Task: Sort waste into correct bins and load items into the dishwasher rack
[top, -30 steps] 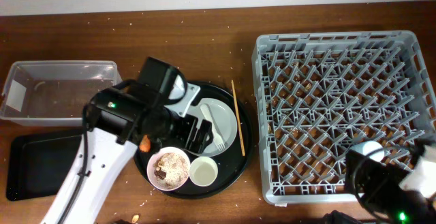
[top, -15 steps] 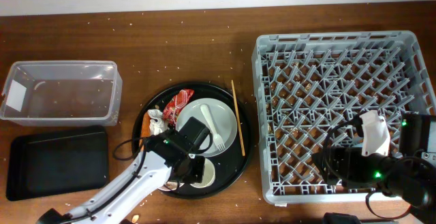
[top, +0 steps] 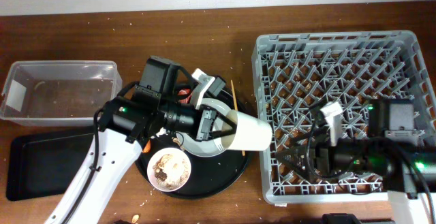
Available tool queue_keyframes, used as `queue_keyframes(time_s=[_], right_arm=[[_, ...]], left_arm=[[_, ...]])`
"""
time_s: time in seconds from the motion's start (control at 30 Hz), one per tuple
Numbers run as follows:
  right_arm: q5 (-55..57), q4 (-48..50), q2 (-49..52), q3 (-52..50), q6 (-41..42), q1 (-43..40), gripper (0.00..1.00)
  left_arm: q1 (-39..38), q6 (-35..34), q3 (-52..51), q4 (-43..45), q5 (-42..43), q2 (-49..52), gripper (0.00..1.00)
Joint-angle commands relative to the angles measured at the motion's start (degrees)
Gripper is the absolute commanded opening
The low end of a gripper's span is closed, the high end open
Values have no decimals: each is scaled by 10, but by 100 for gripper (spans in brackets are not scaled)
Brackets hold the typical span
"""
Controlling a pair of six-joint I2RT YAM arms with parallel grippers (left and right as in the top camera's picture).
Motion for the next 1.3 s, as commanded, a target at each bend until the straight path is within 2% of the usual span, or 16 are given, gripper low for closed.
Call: queue_keyframes(time_s=[0.0, 0.13, 0.17, 0.2, 0.3, 0.33, 0.37, 0.4, 0.53, 0.6, 0.67, 0.77, 0.83, 1.07, 1.2, 1.27], right_arm=[[-136, 89, 5, -24, -22, 57, 82], [-155, 220, 27, -24, 47, 104, 82], [-161, 242, 33, -24, 56, 118, 76], [-162, 249, 37, -24, 56, 135, 61], [-151, 241, 36, -24, 56, 143, 50], [-142, 236, 32, -24, 56, 143, 49], [-129, 236, 28, -23, 64, 141, 47], [-93, 236, 21, -22, 88, 133, 47], [-3, 182, -13, -13, 121, 38, 47], [139, 80, -21, 25, 131, -52, 47], [268, 19, -21, 52, 173, -131, 47], [477, -13, -9, 56, 268, -268, 48], [552, -19, 36, 56, 305, -344, 47], [504, 79, 265, 56, 367, -461, 48], [462, 110, 293, 56, 370, -505, 48], [461, 107, 293, 56, 371, -510, 68]], left_arm=[[1, 38, 6, 7, 123, -3, 0], [0, 38, 6, 7, 123, -3, 0], [0, 38, 6, 7, 123, -3, 0], [1, 38, 6, 8, 123, -3, 0], [1, 38, 6, 17, 121, -3, 0], [1, 38, 6, 28, 121, -3, 13], [1, 38, 6, 38, 120, -3, 69], [1, 38, 6, 39, 108, -3, 99], [1, 38, 6, 37, 33, -3, 99], [1, 38, 6, 27, -3, -3, 99], [1, 38, 6, 22, -16, -3, 99], [1, 38, 6, 21, -20, -3, 99], [1, 38, 6, 13, -29, -3, 99], [1, 38, 6, -19, -45, -3, 100], [0, 38, 6, -23, -45, -3, 99], [0, 38, 5, -23, -52, -3, 99]])
